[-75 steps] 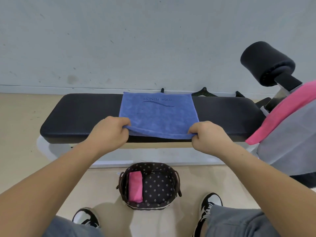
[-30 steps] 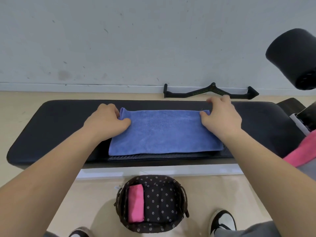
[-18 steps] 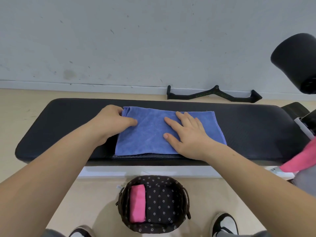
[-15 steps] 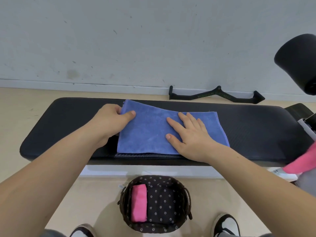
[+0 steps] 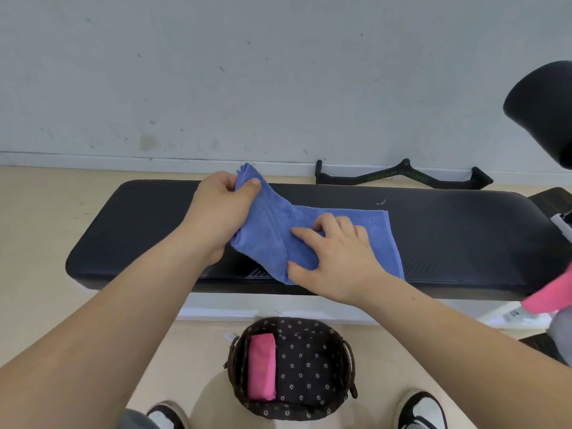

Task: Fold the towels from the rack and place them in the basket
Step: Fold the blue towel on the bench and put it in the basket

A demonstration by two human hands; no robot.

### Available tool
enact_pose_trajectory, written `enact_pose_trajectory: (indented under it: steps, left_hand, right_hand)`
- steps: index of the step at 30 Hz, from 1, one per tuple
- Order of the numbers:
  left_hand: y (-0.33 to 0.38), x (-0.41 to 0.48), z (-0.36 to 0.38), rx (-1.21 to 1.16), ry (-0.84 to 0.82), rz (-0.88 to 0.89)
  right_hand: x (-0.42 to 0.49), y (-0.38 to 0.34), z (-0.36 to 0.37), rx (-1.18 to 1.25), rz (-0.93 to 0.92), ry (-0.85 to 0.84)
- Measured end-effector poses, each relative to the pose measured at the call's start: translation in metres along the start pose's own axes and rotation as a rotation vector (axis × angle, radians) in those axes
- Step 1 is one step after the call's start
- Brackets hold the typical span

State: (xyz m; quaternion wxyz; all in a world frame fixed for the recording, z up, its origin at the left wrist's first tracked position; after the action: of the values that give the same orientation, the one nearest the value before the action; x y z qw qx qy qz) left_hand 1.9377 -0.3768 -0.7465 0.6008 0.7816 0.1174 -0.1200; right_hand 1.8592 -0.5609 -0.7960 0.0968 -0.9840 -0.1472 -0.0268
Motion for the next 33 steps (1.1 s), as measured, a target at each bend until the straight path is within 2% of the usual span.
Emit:
enact_pose_trajectory:
  steps: [2, 4, 7, 9, 14, 17, 21, 25, 27, 33]
  left_hand:
    - [0.007, -0.007, 0.014, -0.043, -0.025, -0.001]
    - [0.014, -0.014, 0.031, -0.066, -0.069, 0.002]
    - [0.023, -0.025, 0.057, -0.025, -0.121, 0.018]
    - [0.026, -0.030, 0.075, 0.031, -0.149, 0.041]
    - [0.025, -0.036, 0.127, 0.124, -0.227, 0.038]
    - [0.017, -0.038, 0.156, 0.189, -0.283, 0.036]
    - [0.004, -0.039, 0.177, 0.369, -0.387, -0.010]
    - [0.004, -0.041, 0.167, 0.301, -0.466, -0.036]
    - [0.005, -0.039, 0.151, 0.280, -0.409, 0.034]
    - [0.005, -0.018, 0.100, 0.491, -0.036, 0.234]
  right_hand:
    - [-0.001, 0.003, -0.002, 0.068, -0.003, 0.021]
    - [-0.003, 0.014, -0.012, 0.231, 0.044, 0.111]
    - [-0.012, 0.048, -0.038, 0.390, 0.216, 0.325]
    - [-0.025, 0.073, -0.047, 0.455, 0.358, 0.383]
    - [-0.044, 0.101, -0.031, 0.817, 0.538, 0.383]
    - [-0.047, 0.108, -0.029, 0.948, 0.598, 0.394]
    - [-0.047, 0.114, -0.026, 0.994, 0.623, 0.379]
    - [-0.046, 0.111, -0.027, 0.944, 0.533, 0.353]
    - [-0.044, 0.106, -0.028, 0.934, 0.501, 0.356]
    - [-0.037, 0.100, -0.030, 0.661, 0.517, 0.306]
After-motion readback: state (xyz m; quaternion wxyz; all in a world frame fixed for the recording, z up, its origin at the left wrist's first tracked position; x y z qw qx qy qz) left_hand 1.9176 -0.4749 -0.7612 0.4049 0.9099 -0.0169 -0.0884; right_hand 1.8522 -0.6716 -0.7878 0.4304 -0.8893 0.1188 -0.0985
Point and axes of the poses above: each hand's wrist, its own x-axis towards the middle knuckle, its own z-axis out of the palm, y = z × x, the point moved 4 cm from there along x, towards the middle knuckle, and after that the axes turned 13 degrees about -z, right-handed, at the moved point
